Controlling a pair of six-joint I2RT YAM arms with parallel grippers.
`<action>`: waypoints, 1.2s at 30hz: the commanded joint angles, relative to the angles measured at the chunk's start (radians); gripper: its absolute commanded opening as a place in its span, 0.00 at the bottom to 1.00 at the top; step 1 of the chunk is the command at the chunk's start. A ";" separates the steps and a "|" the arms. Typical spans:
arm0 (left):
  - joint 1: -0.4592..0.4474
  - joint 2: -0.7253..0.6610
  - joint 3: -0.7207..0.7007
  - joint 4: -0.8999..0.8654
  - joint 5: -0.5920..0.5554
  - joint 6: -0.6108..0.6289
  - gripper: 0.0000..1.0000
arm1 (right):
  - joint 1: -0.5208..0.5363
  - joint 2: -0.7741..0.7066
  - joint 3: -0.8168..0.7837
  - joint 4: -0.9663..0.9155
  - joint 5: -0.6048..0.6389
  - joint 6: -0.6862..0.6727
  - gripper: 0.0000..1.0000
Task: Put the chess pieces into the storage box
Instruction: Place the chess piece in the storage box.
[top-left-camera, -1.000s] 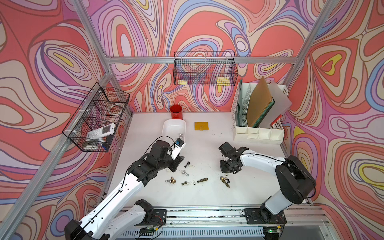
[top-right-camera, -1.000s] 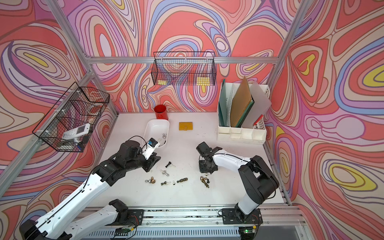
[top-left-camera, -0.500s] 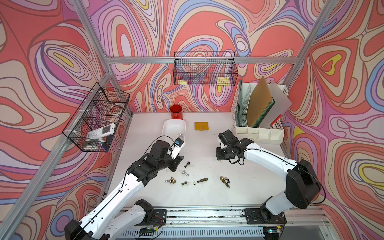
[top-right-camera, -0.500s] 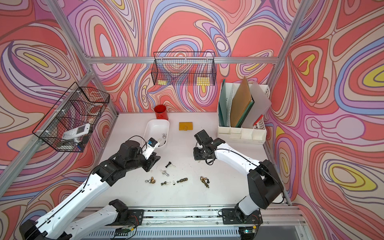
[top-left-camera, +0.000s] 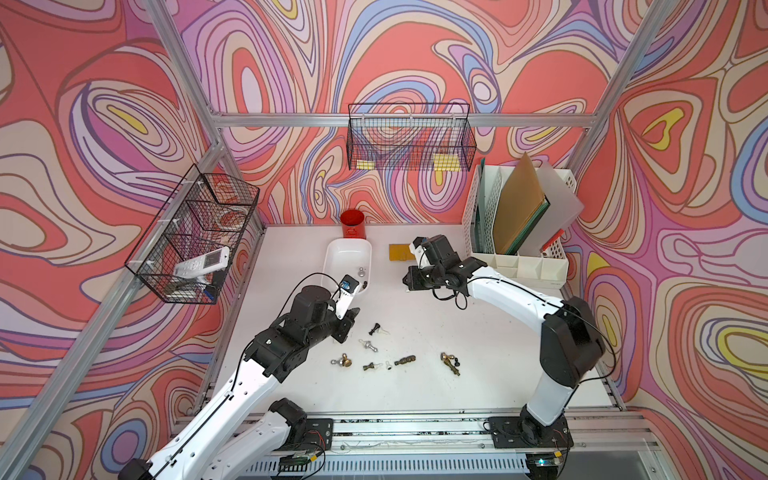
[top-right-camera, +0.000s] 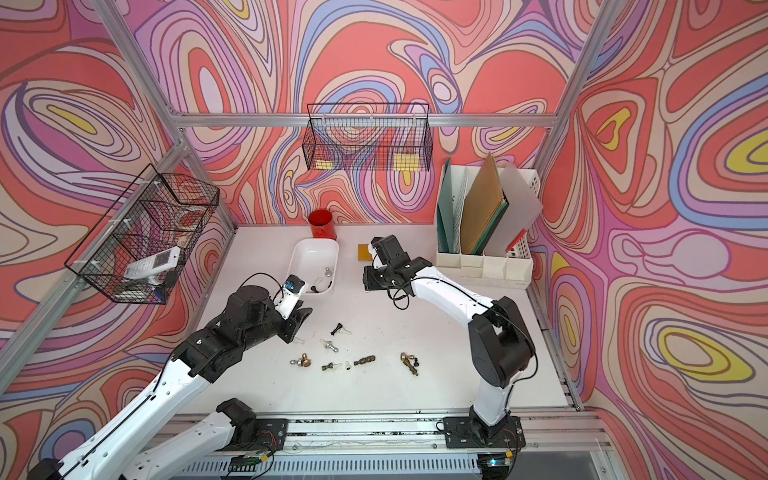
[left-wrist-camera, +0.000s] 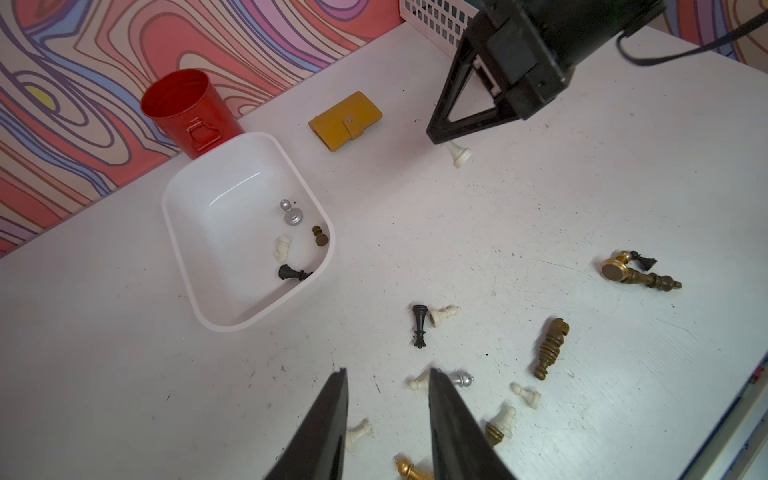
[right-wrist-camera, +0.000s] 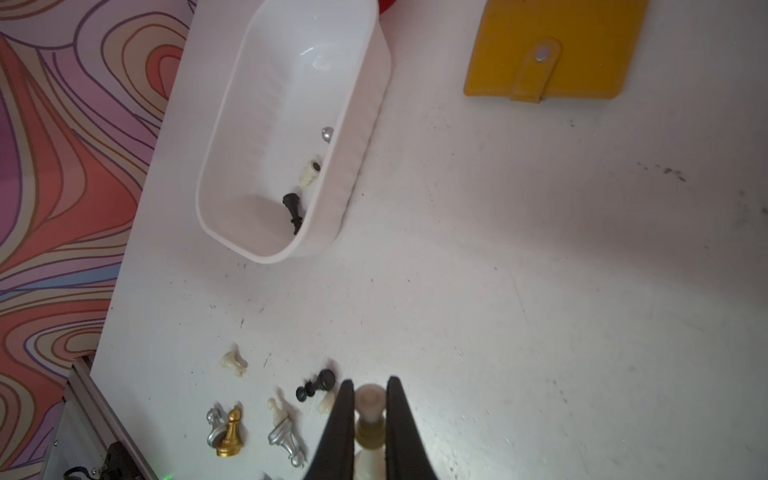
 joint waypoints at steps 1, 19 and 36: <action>-0.002 -0.038 -0.022 0.040 -0.065 -0.001 0.37 | 0.026 0.113 0.094 0.184 -0.058 -0.018 0.04; 0.000 -0.075 -0.036 0.029 -0.133 -0.011 0.37 | 0.122 0.613 0.506 0.513 -0.022 -0.161 0.08; 0.006 -0.050 -0.029 0.018 -0.144 -0.015 0.38 | 0.131 0.424 0.346 0.596 -0.064 -0.163 0.28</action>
